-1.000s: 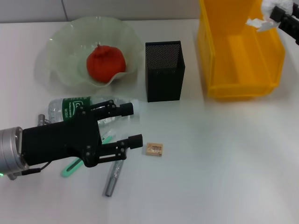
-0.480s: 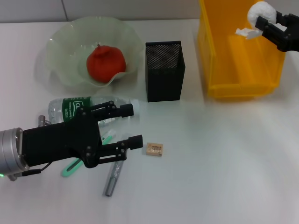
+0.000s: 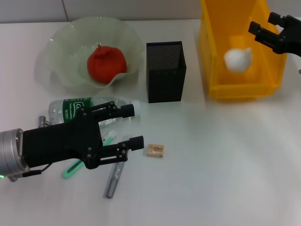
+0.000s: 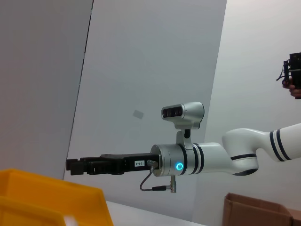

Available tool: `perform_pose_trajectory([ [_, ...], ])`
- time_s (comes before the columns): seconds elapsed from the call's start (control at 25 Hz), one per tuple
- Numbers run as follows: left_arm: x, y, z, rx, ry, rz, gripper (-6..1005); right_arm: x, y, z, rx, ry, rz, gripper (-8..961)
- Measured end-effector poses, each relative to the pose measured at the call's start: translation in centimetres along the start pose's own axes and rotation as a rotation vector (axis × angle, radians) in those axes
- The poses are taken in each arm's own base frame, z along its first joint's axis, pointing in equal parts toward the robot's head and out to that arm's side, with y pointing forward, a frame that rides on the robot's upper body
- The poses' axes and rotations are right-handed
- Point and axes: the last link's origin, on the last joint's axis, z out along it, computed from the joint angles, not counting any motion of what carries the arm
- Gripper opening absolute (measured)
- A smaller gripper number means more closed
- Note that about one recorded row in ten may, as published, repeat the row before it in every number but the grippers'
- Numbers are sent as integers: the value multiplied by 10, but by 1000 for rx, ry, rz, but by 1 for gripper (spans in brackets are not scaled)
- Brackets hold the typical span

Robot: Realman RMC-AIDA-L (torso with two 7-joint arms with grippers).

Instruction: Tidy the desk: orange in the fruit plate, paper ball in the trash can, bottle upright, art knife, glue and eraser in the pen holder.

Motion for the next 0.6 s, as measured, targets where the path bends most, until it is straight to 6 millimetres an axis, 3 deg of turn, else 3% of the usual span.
perform_pose_trajectory([
  [0.08,0,0,0,0,0,0,729,0,0,0,-1,0,-1,684],
  [0.28,0,0,0,0,0,1,729,-3,13,-2,-88,-27,-2,684],
  [0.4,1,-1,-1,6,5,2,729,-9,40,-8,-275,-85,-15,683],
  [0.6,2,-1,-2,9,12,4,729,-2,69,-17,-453,-125,-14,683],
])
